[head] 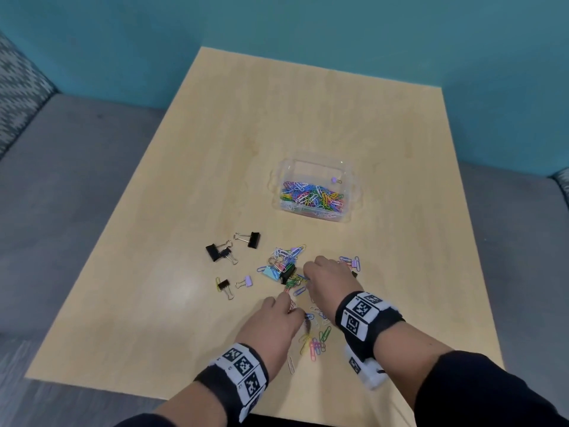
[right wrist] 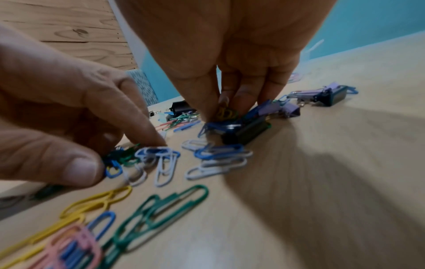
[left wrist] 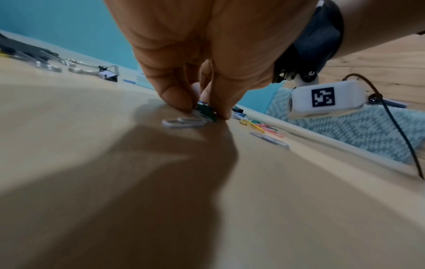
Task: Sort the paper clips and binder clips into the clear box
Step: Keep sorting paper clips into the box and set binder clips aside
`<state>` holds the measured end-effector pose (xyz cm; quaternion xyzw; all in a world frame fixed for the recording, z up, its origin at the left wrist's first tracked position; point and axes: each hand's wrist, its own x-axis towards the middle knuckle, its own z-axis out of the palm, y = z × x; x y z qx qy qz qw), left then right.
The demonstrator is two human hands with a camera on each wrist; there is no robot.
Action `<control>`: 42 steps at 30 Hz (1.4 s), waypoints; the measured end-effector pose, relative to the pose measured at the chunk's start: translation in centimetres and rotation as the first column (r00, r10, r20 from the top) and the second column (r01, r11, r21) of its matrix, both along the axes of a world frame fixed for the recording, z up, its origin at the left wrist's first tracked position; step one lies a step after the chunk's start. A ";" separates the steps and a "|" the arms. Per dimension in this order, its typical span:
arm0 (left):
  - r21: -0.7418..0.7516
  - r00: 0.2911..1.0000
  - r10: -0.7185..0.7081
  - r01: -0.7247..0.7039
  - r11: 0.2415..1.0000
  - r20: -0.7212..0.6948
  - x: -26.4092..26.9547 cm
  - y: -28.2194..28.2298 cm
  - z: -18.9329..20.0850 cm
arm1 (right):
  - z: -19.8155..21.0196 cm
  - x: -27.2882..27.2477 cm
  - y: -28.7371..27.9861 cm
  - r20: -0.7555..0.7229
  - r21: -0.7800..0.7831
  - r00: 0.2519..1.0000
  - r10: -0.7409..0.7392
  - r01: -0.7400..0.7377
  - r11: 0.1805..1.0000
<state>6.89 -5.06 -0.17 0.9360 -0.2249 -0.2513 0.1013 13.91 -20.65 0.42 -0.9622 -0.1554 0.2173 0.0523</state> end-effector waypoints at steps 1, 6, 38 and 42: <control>0.008 1.000 -0.018 0.018 1.000 -0.007 0.1 -0.1 0.1 | 0.2 0.1 -0.1 -0.005 -0.002 1.000 0.002 -0.002 1.000; 0.023 0.998 -0.056 0.056 0.998 -0.021 0.8 -0.9 1.0 | 0.4 0.7 -0.7 -0.048 0.029 0.998 -0.034 0.035 0.999; -0.397 0.858 0.512 -0.483 0.780 -0.039 24.2 -3.1 7.0 | 6.6 17.3 -4.6 -0.060 0.305 0.913 -0.403 0.401 0.864; -0.412 0.853 0.521 -0.487 0.770 -0.034 23.4 -2.7 6.2 | 6.8 15.9 -5.5 0.014 0.320 0.918 -0.397 0.372 0.871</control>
